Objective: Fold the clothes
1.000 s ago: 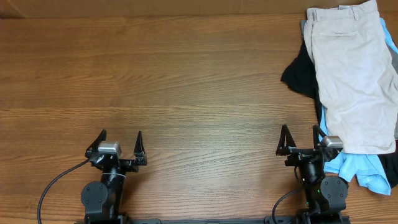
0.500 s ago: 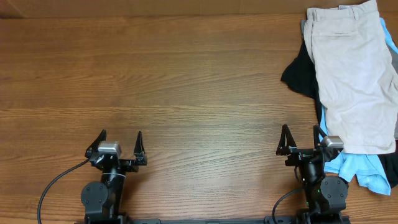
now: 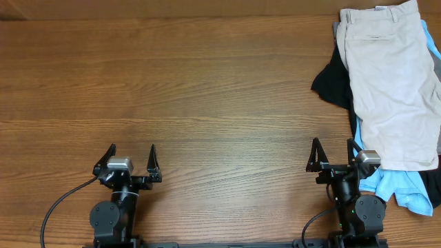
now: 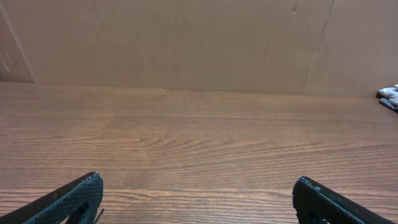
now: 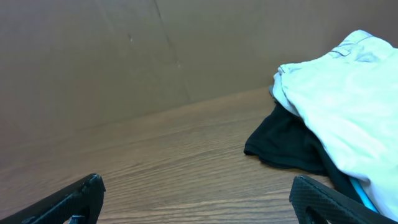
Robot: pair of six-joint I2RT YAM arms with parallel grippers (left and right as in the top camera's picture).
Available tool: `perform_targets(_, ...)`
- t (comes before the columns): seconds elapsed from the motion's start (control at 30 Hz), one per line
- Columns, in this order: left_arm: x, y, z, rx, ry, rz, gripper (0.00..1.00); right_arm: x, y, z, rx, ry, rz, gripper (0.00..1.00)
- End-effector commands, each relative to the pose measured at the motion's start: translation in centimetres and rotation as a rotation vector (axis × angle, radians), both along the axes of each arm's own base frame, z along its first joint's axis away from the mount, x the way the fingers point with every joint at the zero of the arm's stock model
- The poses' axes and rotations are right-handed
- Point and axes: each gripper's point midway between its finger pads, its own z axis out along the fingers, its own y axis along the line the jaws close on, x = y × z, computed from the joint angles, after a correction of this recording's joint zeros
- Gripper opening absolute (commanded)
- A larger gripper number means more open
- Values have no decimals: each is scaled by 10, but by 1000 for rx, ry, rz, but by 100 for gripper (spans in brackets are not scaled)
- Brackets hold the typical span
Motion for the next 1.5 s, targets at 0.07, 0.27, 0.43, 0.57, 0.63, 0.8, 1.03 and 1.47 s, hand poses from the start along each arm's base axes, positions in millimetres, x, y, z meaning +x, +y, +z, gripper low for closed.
perform_targets(0.07,-2,-15,3,-13,-15,-84,100,0,2,-2,2,1,12,100)
perform_targets(0.27,-3,-26,0,-28,7,-148,100,-3,3,12,2,-10,18,100)
perform_targets(0.43,-2,-30,11,-31,15,-174,100,-6,4,28,-4,-1,22,100)
perform_targets(0.57,0,-32,29,-33,26,-189,100,-7,4,43,-34,13,27,100)
perform_targets(0.63,6,-36,43,-38,51,-216,100,-7,4,57,-35,35,28,100)
perform_targets(0.8,27,-55,69,-69,141,-337,100,2,5,83,-39,124,29,100)
perform_targets(1.03,64,-65,98,-80,303,-426,100,22,15,118,-56,254,86,100)
perform_targets(1.47,111,-61,125,-36,582,-458,100,107,24,139,-34,602,132,100)
